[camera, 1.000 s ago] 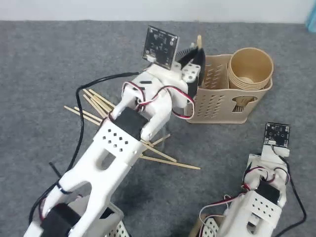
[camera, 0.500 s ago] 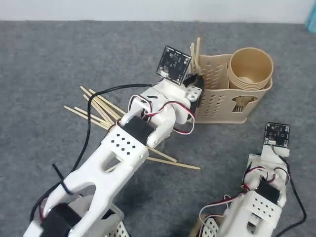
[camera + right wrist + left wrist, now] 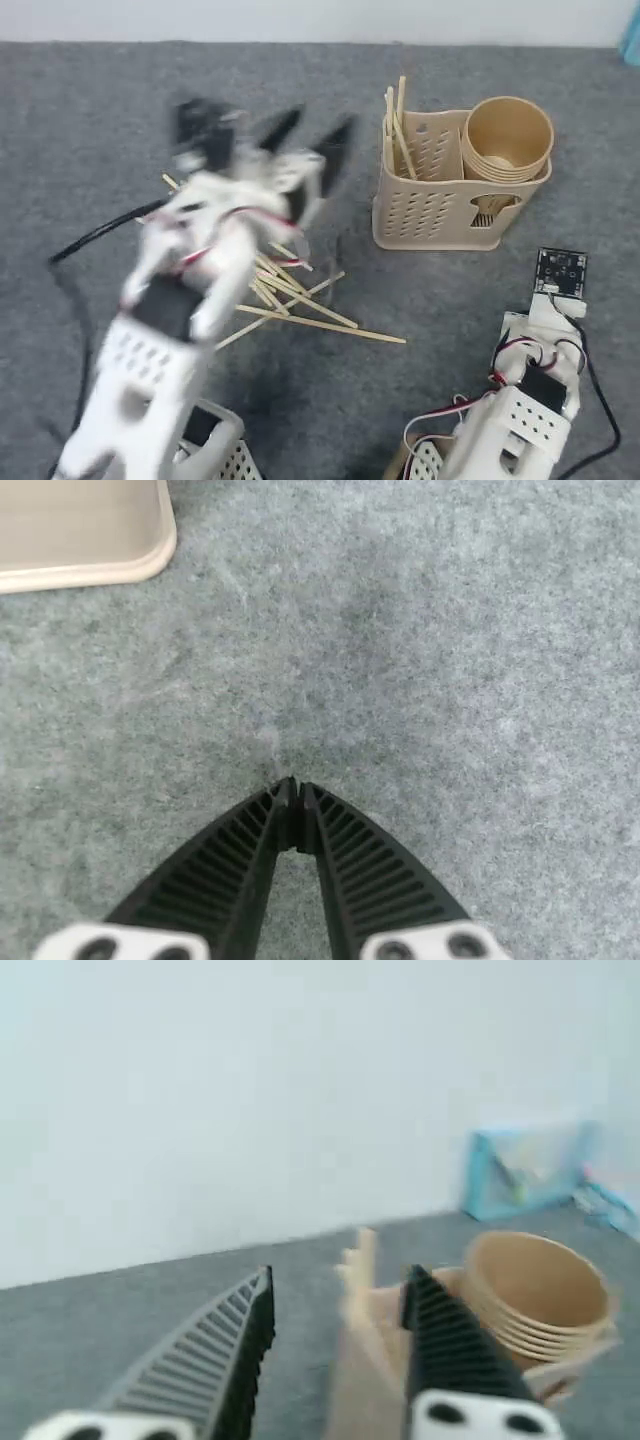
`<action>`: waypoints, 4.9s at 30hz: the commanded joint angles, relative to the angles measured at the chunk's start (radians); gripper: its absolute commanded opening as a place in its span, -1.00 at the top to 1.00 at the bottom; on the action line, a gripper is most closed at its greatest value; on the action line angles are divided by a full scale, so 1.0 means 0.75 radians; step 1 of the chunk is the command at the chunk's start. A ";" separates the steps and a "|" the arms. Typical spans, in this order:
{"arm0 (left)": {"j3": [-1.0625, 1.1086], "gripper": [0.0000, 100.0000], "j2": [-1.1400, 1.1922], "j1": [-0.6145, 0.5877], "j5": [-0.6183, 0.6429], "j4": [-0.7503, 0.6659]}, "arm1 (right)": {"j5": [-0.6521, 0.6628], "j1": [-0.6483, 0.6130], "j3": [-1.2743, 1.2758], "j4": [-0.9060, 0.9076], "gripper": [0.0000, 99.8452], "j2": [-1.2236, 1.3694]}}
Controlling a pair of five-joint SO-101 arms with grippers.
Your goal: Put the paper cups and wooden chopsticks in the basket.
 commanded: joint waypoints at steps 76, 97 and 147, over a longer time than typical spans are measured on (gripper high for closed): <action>1.456 0.98 -1.246 -1.154 1.450 -0.378 | -0.473 -0.443 -3.412 1.452 0.70 1.895; 1.456 0.98 -1.246 -1.158 0.207 -0.047 | -0.346 -0.500 -3.414 1.519 0.97 2.309; 1.323 0.79 -1.238 -1.358 -0.059 0.190 | -0.198 -1.390 -3.349 1.515 0.62 1.464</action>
